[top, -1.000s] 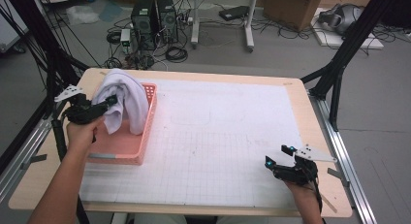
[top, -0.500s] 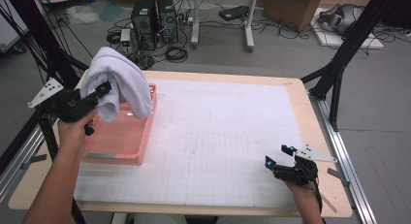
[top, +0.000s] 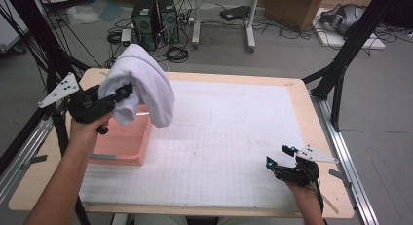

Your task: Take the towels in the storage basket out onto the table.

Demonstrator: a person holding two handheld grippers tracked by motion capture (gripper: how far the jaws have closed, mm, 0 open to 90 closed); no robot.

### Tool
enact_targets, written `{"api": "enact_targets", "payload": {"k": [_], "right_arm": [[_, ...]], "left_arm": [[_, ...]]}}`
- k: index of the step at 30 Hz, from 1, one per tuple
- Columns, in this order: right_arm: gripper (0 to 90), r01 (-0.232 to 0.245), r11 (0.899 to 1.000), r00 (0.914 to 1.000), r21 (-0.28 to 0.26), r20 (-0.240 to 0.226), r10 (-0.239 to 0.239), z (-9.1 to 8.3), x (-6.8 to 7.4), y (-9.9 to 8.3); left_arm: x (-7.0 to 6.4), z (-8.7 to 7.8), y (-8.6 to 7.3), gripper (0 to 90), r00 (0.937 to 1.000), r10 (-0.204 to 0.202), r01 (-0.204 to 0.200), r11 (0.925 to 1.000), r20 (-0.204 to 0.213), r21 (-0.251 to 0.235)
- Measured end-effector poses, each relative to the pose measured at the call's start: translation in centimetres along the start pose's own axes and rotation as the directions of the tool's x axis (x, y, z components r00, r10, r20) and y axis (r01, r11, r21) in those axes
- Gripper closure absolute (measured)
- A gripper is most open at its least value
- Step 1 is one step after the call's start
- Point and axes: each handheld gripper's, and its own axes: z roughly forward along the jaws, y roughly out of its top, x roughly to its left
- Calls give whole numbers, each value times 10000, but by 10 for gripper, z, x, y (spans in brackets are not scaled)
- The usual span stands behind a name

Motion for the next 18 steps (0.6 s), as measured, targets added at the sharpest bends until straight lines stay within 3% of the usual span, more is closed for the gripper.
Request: {"api": "enact_targets", "payload": {"k": [4, 9, 10, 11, 12, 14, 18], "right_arm": [[190, 19, 10000, 10000, 14, -18, -19, 0, 0, 0], [190, 47, 10000, 10000, -4, -52, -47, 0, 0, 0], [190, 47, 10000, 10000, -10, -34, -47, 0, 1, 0], [190, 104, 9999, 9999, -30, -49, -104, 1, 0, 0], [190, 106, 9999, 9999, -26, -53, -106, 0, 0, 0], [191, 47, 10000, 10000, -9, -40, -47, 0, 1, 0], [190, 59, 10000, 10000, -3, -59, -59, 0, 0, 0]], "left_arm": [[-18, 20, -2, 690, 9973, 224, -233, 9996, 694, 127], [-33, 43, -9, 689, 9913, 426, -489, 9976, 1242, 483], [-41, 54, -14, 688, 9869, 430, -535, 9965, 1555, 643], [-41, 54, -14, 688, 9869, 430, -535, 9965, 1555, 643], [-50, 65, -19, 687, 9814, 479, -643, 9945, 1858, 831], [-54, 71, -22, 687, 9786, 423, -610, 9943, 2015, 876], [-70, 92, -36, 686, 9636, 449, -783, 9900, 2634, 1174]]}}
